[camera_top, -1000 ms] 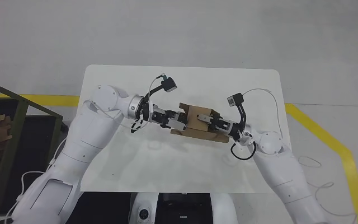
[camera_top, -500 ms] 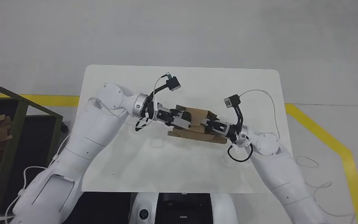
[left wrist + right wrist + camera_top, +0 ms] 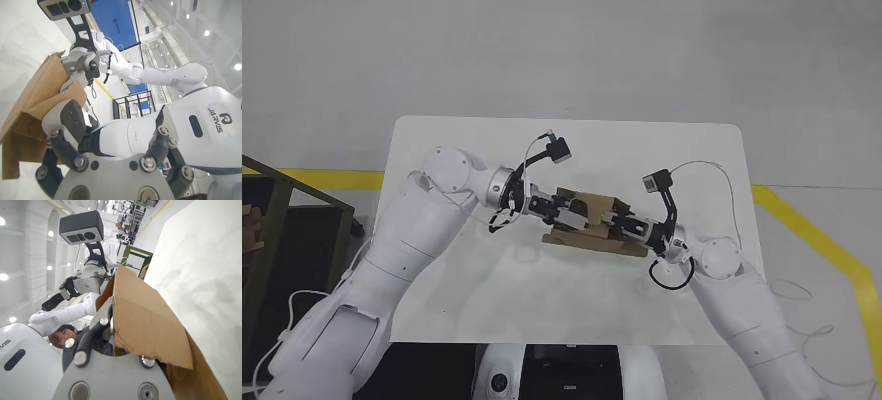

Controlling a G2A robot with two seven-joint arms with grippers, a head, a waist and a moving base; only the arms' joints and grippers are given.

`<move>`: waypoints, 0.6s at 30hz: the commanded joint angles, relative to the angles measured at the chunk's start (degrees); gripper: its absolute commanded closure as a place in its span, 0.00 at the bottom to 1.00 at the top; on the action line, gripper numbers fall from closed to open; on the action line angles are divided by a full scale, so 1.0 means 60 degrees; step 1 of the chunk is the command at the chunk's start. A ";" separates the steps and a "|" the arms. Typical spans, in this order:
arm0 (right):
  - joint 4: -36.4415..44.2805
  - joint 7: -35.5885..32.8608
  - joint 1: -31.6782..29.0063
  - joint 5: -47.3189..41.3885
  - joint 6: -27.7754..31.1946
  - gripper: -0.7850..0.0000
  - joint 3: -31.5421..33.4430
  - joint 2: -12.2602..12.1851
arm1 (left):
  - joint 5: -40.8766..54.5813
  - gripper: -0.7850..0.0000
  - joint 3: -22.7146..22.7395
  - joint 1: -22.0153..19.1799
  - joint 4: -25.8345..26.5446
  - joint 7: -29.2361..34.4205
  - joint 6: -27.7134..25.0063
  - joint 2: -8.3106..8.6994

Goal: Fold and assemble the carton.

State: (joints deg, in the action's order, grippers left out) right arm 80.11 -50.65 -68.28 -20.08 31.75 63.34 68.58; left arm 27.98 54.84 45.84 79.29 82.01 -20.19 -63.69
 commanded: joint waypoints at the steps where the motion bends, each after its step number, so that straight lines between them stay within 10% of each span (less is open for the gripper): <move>1: 0.0014 0.0009 -0.0037 -0.0045 0.0023 1.00 0.0060 -0.0014 | 0.0052 0.00 0.0101 0.0059 0.0042 -0.0021 -0.0057 0.0026; 18: 0.0562 -0.0233 -0.0424 -0.0299 0.0061 1.00 0.0317 -0.0129 | -0.0056 0.00 0.1216 0.0665 0.0043 -0.0642 -0.0146 0.0327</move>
State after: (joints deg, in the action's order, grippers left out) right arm 83.26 -51.97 -70.78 -21.98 32.17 65.40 67.80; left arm 27.68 62.11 49.81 79.59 78.30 -21.15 -61.75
